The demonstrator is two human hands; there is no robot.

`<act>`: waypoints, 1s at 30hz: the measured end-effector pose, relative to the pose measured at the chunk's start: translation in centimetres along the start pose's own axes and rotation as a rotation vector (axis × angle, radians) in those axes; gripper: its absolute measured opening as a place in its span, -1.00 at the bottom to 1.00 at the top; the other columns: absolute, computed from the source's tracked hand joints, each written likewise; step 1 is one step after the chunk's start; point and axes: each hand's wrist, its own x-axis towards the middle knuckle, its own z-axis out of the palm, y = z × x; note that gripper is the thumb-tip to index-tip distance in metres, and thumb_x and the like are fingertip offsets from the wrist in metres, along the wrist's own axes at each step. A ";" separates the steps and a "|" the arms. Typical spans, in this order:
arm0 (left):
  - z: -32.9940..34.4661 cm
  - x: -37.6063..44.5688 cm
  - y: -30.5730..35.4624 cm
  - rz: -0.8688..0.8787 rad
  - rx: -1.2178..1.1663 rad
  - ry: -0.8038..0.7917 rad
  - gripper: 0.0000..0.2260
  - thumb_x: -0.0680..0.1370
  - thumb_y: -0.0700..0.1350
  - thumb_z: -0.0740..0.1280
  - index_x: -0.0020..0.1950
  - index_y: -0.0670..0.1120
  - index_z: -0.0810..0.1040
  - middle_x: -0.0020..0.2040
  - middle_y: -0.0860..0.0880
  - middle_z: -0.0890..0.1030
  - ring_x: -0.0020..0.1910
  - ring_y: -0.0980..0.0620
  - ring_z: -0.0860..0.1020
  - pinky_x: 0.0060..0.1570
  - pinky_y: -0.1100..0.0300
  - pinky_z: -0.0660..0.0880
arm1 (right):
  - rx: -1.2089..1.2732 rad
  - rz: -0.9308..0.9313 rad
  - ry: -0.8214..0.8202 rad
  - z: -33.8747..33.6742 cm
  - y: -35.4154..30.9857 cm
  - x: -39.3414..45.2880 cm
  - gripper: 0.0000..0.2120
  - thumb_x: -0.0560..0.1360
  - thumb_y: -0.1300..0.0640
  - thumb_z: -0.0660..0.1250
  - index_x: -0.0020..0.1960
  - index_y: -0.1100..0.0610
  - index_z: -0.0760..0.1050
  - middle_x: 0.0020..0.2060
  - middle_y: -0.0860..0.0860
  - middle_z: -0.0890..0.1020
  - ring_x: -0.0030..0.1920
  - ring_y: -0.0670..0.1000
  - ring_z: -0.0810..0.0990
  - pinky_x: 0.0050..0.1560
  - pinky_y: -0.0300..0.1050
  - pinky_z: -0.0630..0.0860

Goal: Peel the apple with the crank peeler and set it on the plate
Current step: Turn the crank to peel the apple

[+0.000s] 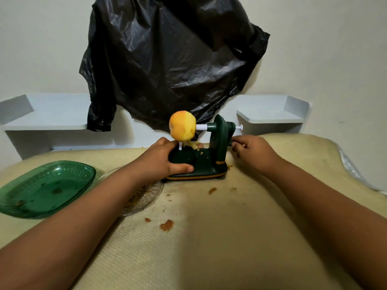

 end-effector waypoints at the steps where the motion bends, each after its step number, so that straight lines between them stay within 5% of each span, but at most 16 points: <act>1: 0.0 0.0 0.1 -0.007 0.000 -0.005 -0.31 0.42 0.25 0.50 0.46 0.02 0.42 0.27 -0.04 0.40 0.18 0.00 0.47 0.16 0.16 0.45 | -0.043 -0.024 -0.022 -0.3 0.0 -0.2 -0.73 0.63 0.10 0.23 0.27 0.04 0.59 -0.04 -0.09 0.61 -0.11 -0.13 0.54 -0.11 -0.20 0.40; 8: -0.1 0.1 0.4 -0.042 0.019 -0.022 -0.32 0.44 0.25 0.50 0.46 0.02 0.40 0.25 -0.04 0.40 0.18 -0.02 0.46 0.17 0.13 0.45 | -0.340 -0.152 -0.148 -2.1 -1.0 -2.0 -0.81 0.58 0.00 0.31 0.08 0.05 0.62 -0.16 -0.06 0.62 -0.23 -0.18 0.48 -0.28 -0.28 0.29; 16: -0.5 -0.2 0.5 -0.064 0.014 -0.069 -0.31 0.44 0.25 0.50 0.46 -0.01 0.40 0.29 -0.06 0.41 0.21 -0.04 0.48 0.27 0.00 0.52 | -0.565 -0.243 -0.269 -5.1 -3.7 -4.0 -0.74 0.65 -0.01 0.18 0.14 0.10 0.58 -0.01 0.02 0.60 -0.04 0.03 0.53 -0.01 0.00 0.50; 20: -0.6 -0.3 0.6 -0.056 0.015 -0.080 -0.31 0.45 0.24 0.49 0.47 -0.01 0.38 0.31 -0.04 0.41 0.23 -0.03 0.48 0.27 0.03 0.50 | -0.596 -0.308 -0.276 -6.5 -4.2 -4.6 -0.76 0.66 -0.03 0.15 0.11 0.07 0.52 -0.08 -0.06 0.48 -0.05 0.01 0.52 -0.07 -0.06 0.46; 30: -0.5 -0.4 0.5 -0.056 -0.030 -0.091 -0.29 0.47 0.21 0.48 0.53 -0.01 0.32 0.40 -0.04 0.39 0.28 -0.02 0.46 0.28 0.08 0.48 | -0.585 -0.424 -0.114 -10.0 -6.5 -4.0 -0.74 0.65 -0.02 0.15 0.16 0.10 0.51 -0.01 -0.01 0.54 0.01 0.05 0.53 0.03 0.02 0.49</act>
